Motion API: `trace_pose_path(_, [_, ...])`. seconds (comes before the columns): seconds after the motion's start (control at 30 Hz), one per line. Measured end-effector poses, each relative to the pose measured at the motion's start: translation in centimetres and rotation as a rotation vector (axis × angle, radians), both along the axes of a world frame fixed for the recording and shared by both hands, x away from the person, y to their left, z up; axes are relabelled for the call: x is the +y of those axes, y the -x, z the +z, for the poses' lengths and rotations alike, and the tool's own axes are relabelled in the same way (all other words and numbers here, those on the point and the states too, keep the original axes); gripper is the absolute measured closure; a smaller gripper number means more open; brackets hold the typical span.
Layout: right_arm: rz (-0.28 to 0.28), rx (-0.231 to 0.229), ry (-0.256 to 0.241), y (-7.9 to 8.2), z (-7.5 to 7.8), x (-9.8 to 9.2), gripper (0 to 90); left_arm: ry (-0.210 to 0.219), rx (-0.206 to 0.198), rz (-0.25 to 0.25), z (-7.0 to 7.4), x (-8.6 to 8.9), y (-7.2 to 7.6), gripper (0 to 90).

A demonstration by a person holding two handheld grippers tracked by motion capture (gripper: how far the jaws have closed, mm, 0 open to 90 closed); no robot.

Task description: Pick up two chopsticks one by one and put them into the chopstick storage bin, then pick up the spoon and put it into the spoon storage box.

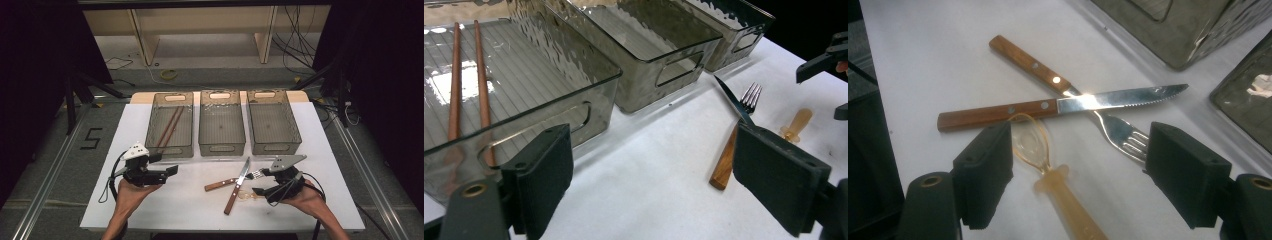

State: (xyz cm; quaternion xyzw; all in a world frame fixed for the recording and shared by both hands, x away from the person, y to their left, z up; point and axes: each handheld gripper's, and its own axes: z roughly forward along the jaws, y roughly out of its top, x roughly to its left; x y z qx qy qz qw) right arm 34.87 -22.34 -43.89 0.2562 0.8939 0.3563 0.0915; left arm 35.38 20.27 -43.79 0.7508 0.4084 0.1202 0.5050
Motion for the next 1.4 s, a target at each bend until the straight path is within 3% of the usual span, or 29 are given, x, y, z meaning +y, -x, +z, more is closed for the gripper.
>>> trace_pose_path(0.37, [0.027, 0.012, 0.071, -0.2, -0.3, 0.7, 28.1, 0.040, 0.001, -0.003, -0.8, 0.1, 1.3, 15.9])
trace_pose_path(0.83, [0.044, 0.022, 0.119, -0.5, -0.7, 1.2, 28.6, 0.040, -0.010, 0.018, -1.1, 0.1, 2.4, 16.1])
trace_pose_path(1.03, [0.064, 0.028, 0.172, -0.6, -1.0, 1.6, 29.3, 0.027, -0.013, 0.013, -1.1, -0.1, 2.7, 16.1])
trace_pose_path(1.4, [0.137, 0.050, 0.271, -1.1, -1.3, 2.5, 38.8, 0.035, -0.032, 0.012, -1.0, -0.2, 3.3, 16.0])
